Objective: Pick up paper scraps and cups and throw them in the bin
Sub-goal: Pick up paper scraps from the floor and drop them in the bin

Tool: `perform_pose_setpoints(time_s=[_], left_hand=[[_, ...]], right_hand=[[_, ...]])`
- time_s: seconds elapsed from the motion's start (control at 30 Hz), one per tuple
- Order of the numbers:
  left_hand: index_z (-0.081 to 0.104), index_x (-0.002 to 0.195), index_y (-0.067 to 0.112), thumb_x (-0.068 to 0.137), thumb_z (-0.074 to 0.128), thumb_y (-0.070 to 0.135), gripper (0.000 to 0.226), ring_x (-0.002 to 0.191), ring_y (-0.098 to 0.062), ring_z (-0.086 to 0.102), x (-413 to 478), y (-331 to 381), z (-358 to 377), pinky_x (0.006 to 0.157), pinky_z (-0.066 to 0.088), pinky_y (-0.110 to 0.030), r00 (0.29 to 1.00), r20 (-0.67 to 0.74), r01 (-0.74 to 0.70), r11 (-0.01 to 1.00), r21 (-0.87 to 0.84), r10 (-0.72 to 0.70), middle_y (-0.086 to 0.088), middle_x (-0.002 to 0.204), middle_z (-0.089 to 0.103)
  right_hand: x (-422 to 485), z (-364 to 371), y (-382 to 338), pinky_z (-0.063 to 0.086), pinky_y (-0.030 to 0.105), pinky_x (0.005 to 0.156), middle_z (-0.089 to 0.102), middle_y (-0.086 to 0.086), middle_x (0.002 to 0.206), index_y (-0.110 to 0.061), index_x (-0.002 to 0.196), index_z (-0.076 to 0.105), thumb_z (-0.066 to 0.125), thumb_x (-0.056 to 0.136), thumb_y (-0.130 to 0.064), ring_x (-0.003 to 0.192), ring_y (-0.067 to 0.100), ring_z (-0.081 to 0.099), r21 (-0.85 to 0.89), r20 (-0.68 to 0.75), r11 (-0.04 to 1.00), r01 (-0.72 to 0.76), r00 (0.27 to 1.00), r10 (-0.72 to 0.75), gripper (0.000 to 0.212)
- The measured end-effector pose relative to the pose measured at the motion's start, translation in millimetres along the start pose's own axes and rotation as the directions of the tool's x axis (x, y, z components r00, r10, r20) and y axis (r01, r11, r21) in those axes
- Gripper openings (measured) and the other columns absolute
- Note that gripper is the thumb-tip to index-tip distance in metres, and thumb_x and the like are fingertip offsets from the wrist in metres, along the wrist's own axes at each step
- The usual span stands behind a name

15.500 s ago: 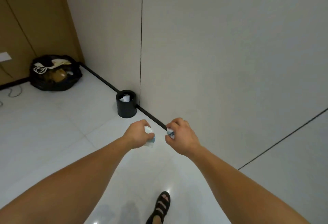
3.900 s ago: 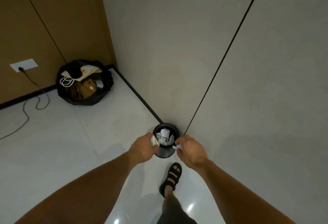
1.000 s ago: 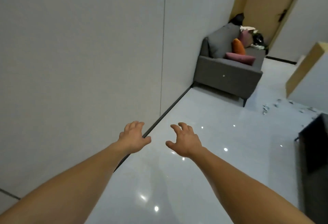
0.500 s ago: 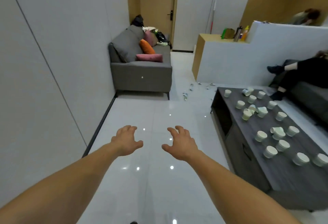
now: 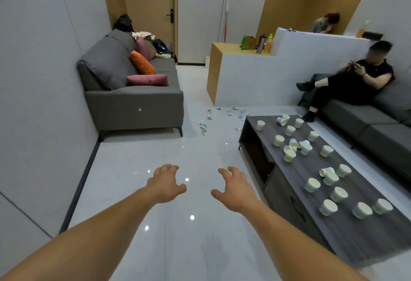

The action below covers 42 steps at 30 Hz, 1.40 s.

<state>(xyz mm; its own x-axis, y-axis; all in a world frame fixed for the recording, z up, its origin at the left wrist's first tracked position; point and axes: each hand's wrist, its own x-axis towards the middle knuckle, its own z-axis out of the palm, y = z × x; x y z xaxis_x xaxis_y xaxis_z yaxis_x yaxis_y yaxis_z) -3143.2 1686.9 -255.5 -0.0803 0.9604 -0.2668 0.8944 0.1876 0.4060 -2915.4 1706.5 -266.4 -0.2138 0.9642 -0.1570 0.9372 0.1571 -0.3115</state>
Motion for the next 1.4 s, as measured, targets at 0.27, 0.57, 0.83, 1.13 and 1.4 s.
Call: perform_pose_setpoints(time_s=[0.27, 0.57, 0.83, 1.13, 1.4], left_hand=[[0.022, 0.15, 0.02, 0.088, 0.057, 0.047, 0.076, 0.144, -0.026, 0.017, 153, 46, -16, 0.115, 0.026, -0.045, 1.0, 0.01, -0.022, 0.999, 0.03, 0.022, -0.002, 0.158, 0.018], [0.025, 0.149, 0.02, 0.087, 0.056, 0.046, 0.073, 0.142, -0.026, 0.021, 323, 118, -64, 0.113, 0.028, -0.045, 0.997, -0.074, 0.002, 1.0, 0.004, -0.002, -0.002, 0.156, 0.023], [0.024, 0.149, 0.021, 0.087, 0.057, 0.046, 0.075, 0.142, -0.026, 0.022, 483, 114, -77, 0.113, 0.029, -0.043, 0.999, -0.012, 0.031, 0.999, -0.03, -0.031, -0.002, 0.157, 0.022], [0.024, 0.15, 0.017, 0.085, 0.057, 0.045, 0.077, 0.142, -0.03, 0.021, 695, 111, -132, 0.113, 0.028, -0.042, 0.998, 0.054, -0.02, 0.998, -0.063, 0.023, -0.007, 0.155, 0.024], [0.023, 0.15, 0.019, 0.086, 0.058, 0.045, 0.077, 0.139, -0.029, 0.026, 856, 139, -148, 0.11, 0.032, -0.042, 0.992, 0.124, -0.016, 0.998, -0.054, 0.022, -0.007, 0.152, 0.028]], right_hand=[[158, -27, 36, 0.032, 0.044, 0.112, 0.014, 0.001, 0.159, -0.03, 0.152, 0.021, 0.055, 0.088, -0.055, 0.144, 0.025, 0.016, 0.008, -0.006, 1.0, -0.002, 1.0, 0.002, 0.077], [336, -96, 79, 0.031, 0.046, 0.112, 0.014, 0.002, 0.159, -0.029, 0.153, 0.021, 0.055, 0.089, -0.053, 0.144, 0.026, 0.015, 0.01, -0.021, 0.997, 0.076, 0.997, -0.075, 0.076], [494, -101, 96, 0.034, 0.046, 0.109, 0.013, 0.001, 0.159, -0.029, 0.152, 0.02, 0.054, 0.089, -0.055, 0.144, 0.026, 0.016, -0.048, 0.035, 0.997, 0.063, 0.997, -0.062, 0.077], [678, -117, 104, 0.038, 0.045, 0.106, 0.013, 0.001, 0.159, -0.029, 0.152, 0.021, 0.054, 0.089, -0.053, 0.143, 0.025, 0.019, -0.057, 0.052, 0.997, -0.046, 0.997, 0.049, 0.075], [837, -127, 133, 0.038, 0.043, 0.106, 0.013, 0.002, 0.159, -0.027, 0.152, 0.021, 0.055, 0.089, -0.052, 0.143, 0.026, 0.019, -0.031, 0.098, 0.997, -0.066, 0.993, 0.069, 0.076]])
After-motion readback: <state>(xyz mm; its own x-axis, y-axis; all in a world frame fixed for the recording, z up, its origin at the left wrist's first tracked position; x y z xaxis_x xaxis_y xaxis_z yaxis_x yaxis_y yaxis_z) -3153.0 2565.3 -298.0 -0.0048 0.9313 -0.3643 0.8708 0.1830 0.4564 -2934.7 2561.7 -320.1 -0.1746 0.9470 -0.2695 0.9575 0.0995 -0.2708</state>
